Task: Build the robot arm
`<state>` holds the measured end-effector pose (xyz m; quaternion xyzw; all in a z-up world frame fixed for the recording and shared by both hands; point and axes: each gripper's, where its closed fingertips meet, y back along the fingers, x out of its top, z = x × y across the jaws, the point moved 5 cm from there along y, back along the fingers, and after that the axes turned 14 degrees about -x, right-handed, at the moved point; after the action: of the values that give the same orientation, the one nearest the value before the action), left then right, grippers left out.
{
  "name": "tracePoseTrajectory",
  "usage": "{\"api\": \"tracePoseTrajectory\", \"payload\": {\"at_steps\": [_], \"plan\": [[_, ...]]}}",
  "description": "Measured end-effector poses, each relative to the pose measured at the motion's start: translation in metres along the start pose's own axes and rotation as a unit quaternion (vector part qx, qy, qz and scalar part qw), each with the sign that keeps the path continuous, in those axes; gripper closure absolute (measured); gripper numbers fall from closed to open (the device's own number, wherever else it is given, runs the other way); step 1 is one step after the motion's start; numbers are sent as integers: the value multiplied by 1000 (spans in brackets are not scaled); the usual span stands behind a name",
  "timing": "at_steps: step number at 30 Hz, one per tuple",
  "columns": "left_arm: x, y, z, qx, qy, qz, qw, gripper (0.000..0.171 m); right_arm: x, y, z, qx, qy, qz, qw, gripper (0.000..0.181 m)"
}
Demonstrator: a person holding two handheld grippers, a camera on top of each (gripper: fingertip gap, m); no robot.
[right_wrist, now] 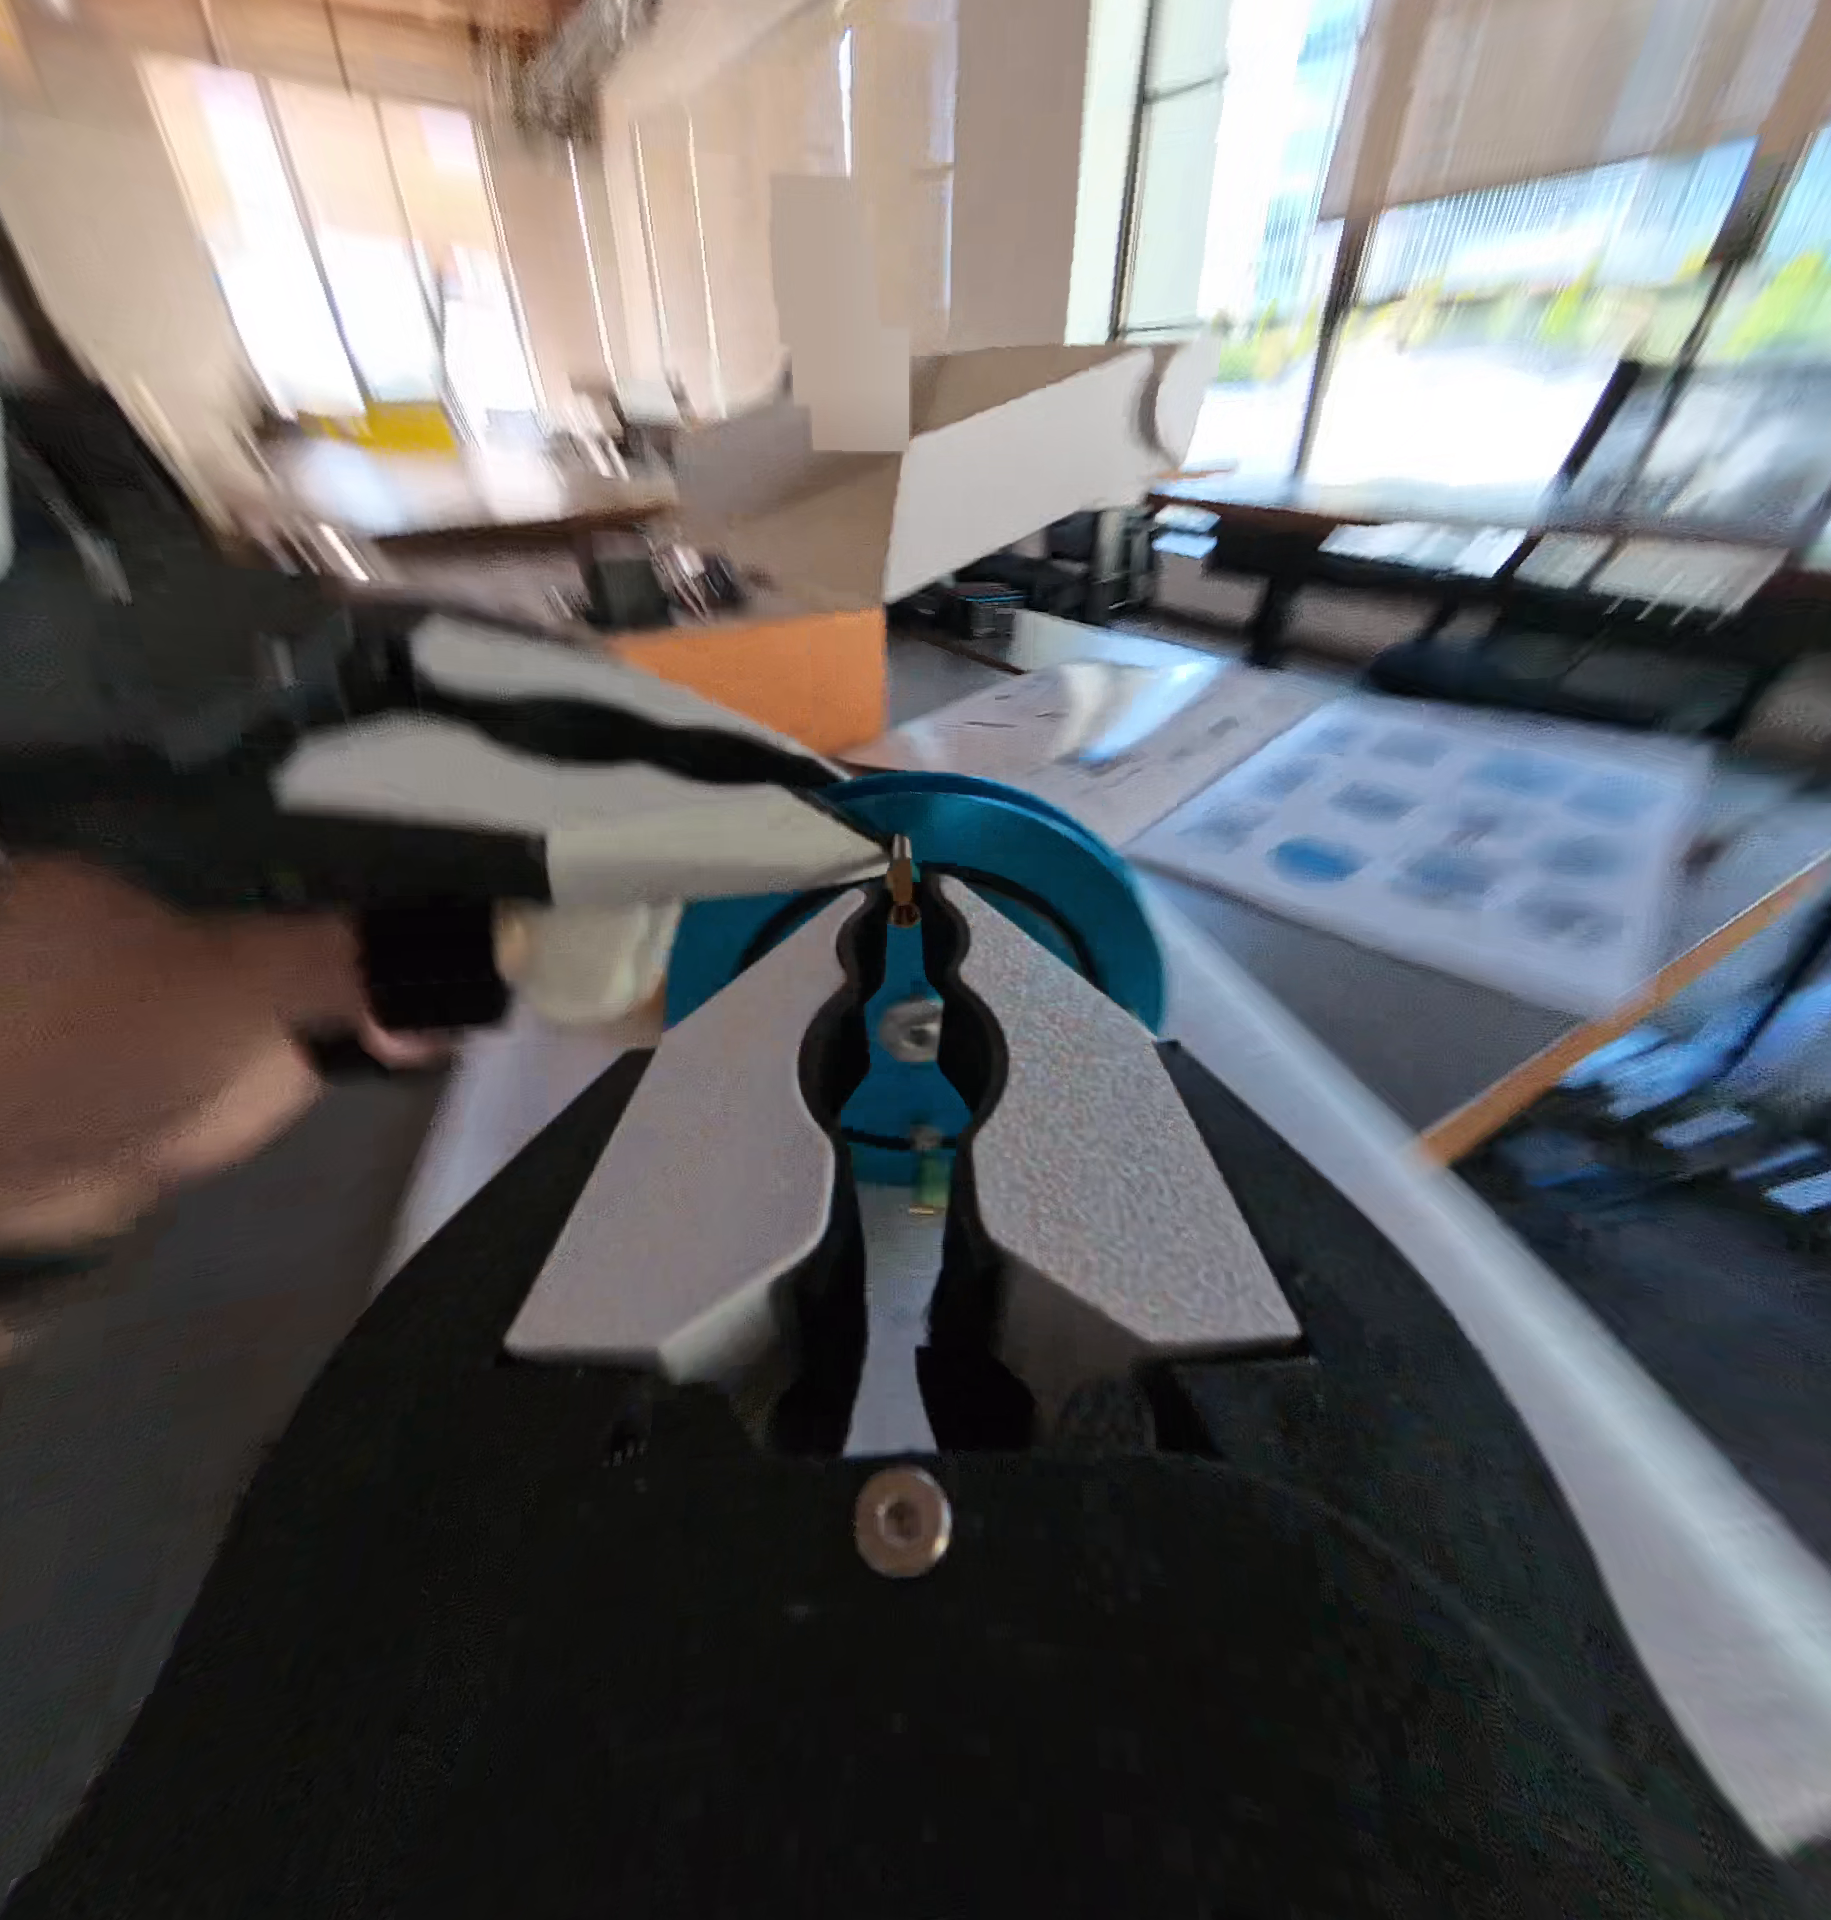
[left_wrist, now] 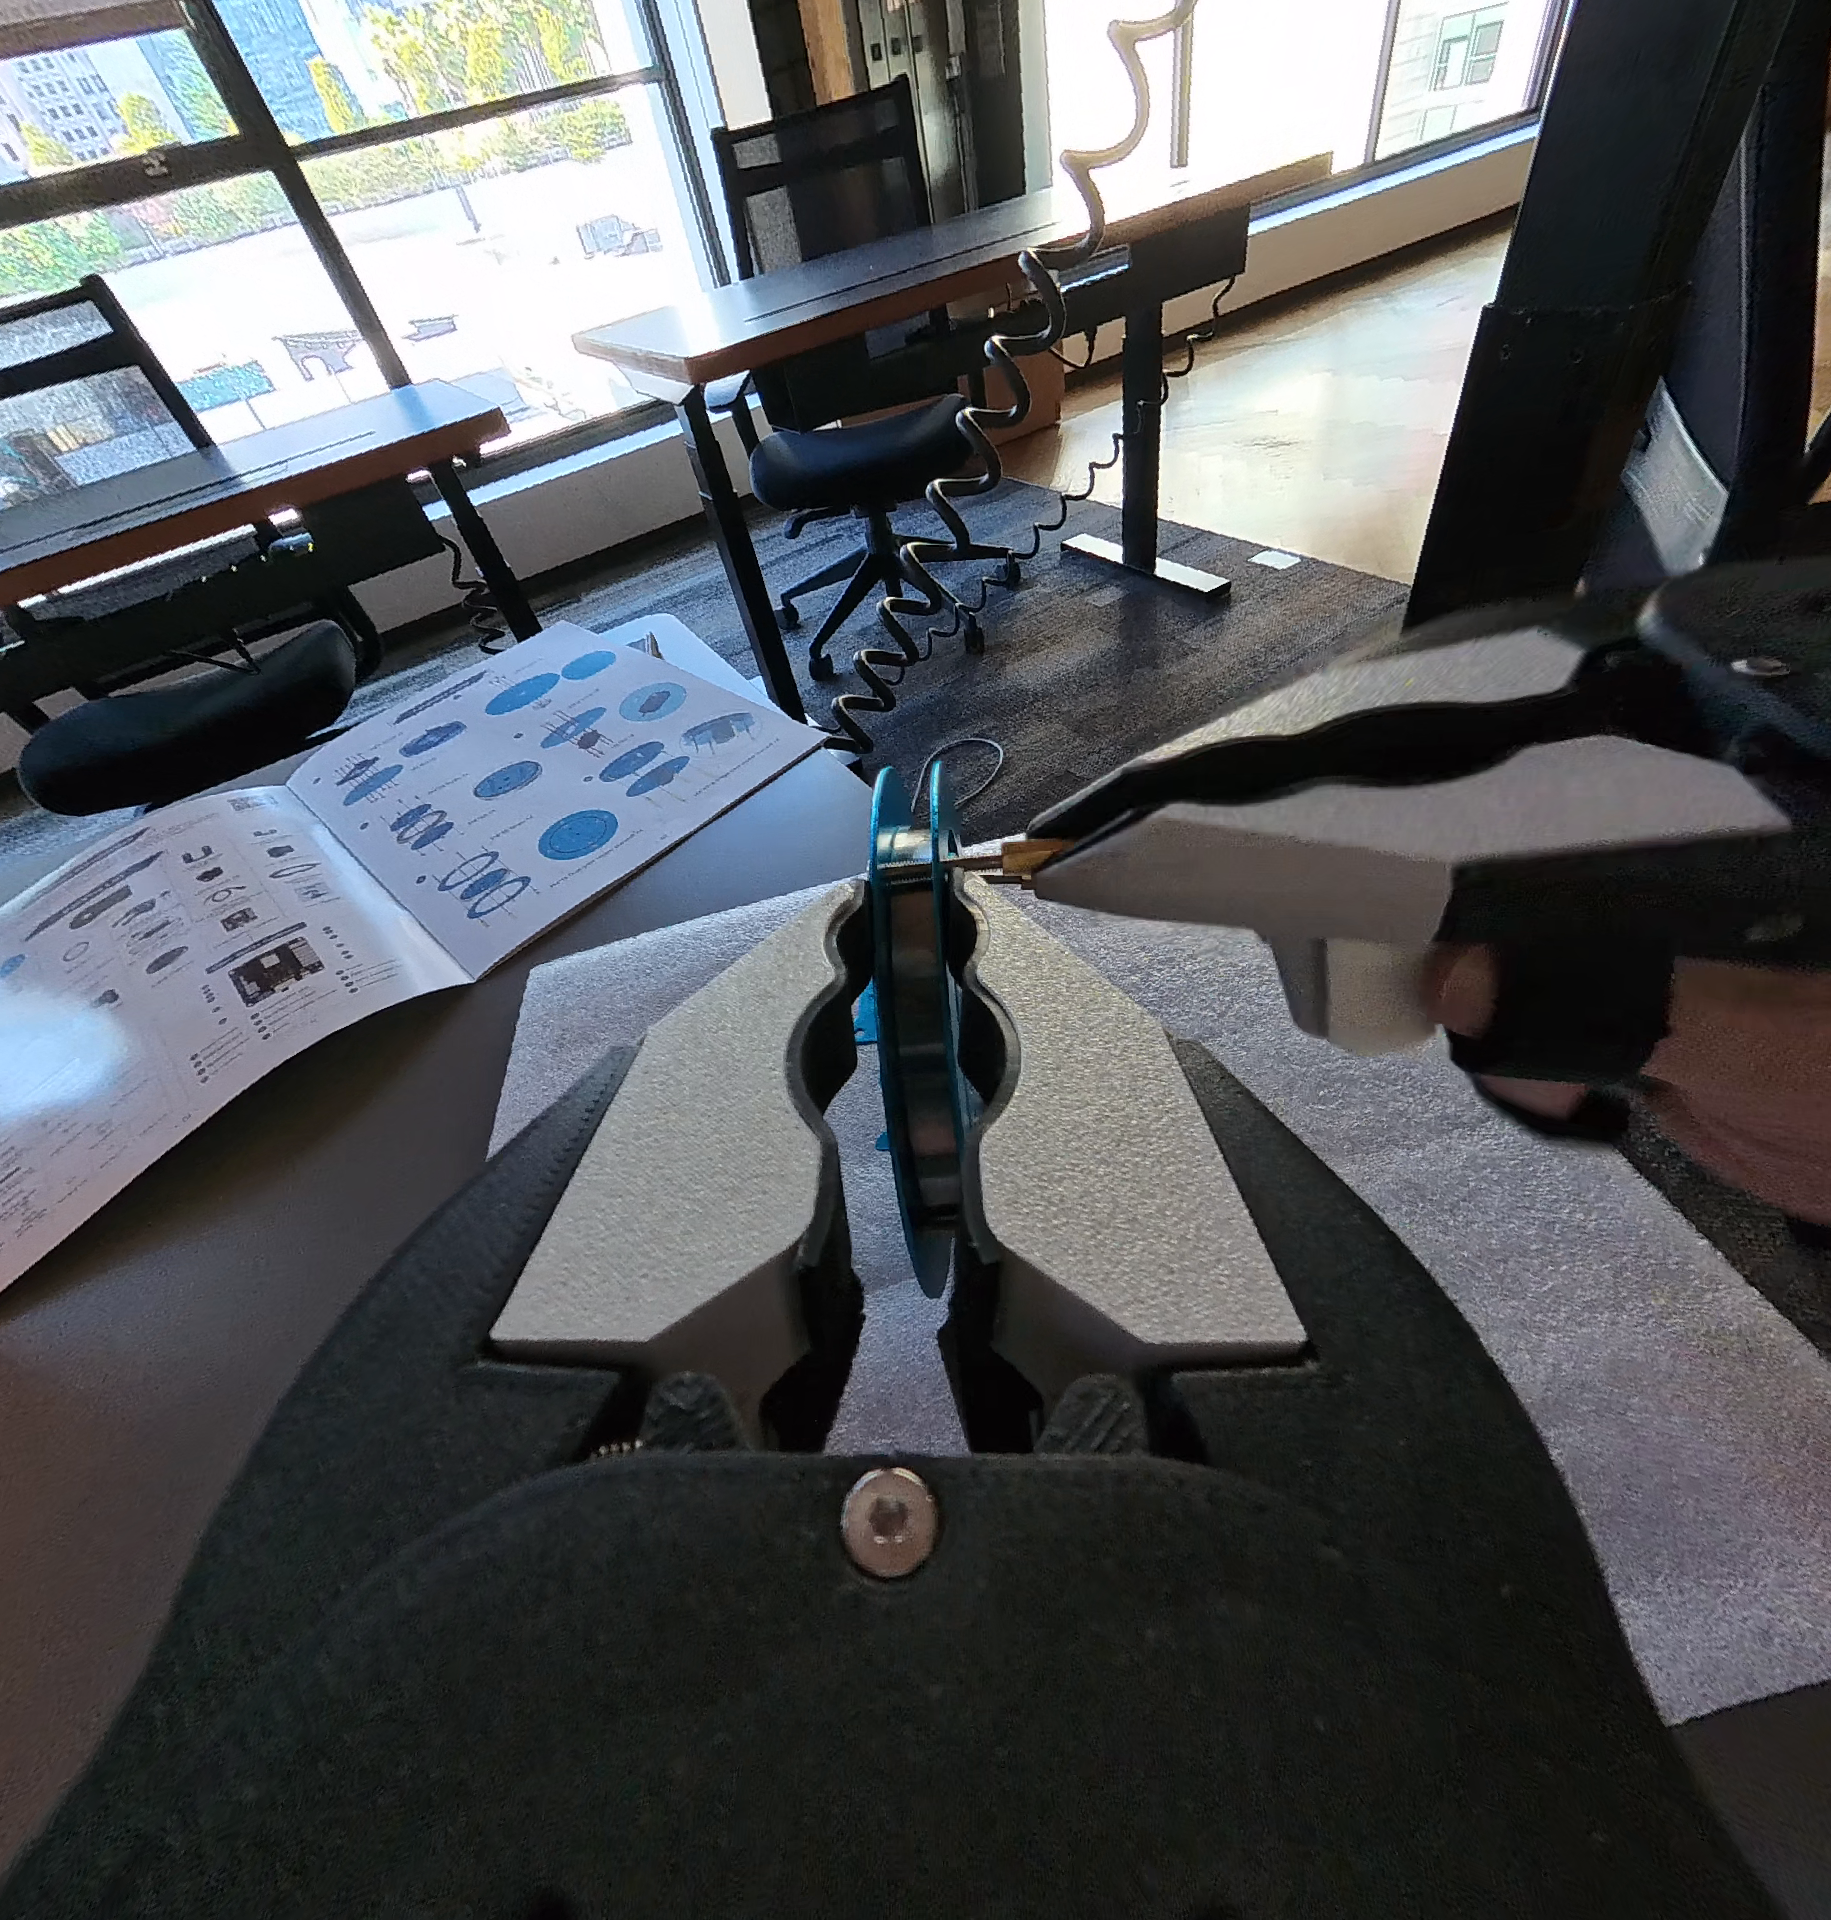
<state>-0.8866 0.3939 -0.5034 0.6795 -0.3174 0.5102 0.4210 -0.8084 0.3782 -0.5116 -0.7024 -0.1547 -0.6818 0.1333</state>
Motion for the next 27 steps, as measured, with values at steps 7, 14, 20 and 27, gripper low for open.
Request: {"api": "tracePoseTrajectory", "payload": {"at_steps": [7,14,20,27], "plan": [[1,-1,3,1,-10,-4,1000,160,-10,0,7,107,-435,-52,893,176],[0,0,1,-4,1,-2,1000,160,13,12,2,-25,209,73,975,159],[1,-1,1,-3,1,-3,1000,160,6,3,-13,-52,313,45,947,177],[0,-1,-1,4,1,1,1000,160,-4,-2,-5,52,-235,-26,970,177]]}}
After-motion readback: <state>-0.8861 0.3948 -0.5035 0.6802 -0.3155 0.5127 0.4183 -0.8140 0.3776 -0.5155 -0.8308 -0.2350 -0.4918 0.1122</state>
